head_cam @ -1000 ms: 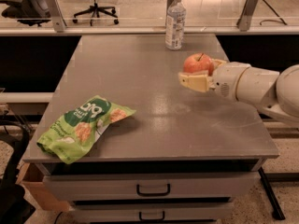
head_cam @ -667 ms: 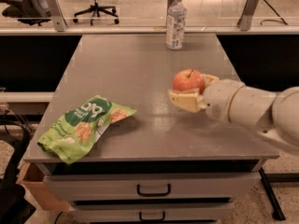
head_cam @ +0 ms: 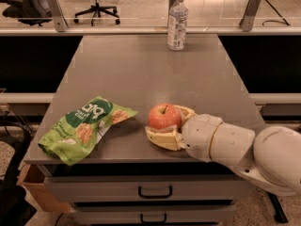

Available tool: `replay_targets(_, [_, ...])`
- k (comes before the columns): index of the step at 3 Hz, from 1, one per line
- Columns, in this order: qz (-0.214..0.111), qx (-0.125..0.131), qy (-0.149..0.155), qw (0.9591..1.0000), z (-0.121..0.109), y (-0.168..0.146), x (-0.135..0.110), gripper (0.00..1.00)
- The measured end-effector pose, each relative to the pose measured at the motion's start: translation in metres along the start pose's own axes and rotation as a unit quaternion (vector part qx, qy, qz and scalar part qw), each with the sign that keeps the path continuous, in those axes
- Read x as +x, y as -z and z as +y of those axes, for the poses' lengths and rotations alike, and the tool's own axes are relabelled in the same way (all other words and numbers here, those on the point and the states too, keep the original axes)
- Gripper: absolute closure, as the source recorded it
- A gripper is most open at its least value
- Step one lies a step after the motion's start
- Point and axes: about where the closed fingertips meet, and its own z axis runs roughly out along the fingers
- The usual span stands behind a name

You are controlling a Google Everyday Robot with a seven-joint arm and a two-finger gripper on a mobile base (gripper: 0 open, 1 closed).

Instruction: Move apple near green rice chip bag

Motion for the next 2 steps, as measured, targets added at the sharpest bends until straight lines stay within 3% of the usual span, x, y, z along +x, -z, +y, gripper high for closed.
replay_targets(1, [-0.016, -0.053, -0.008, 0.9984, 0.0187, -0.0155, 0.0215, 1.00])
replay_targets(2, [-0.017, -0.056, -0.010, 0.9982, 0.0190, -0.0147, 0.0171, 0.82])
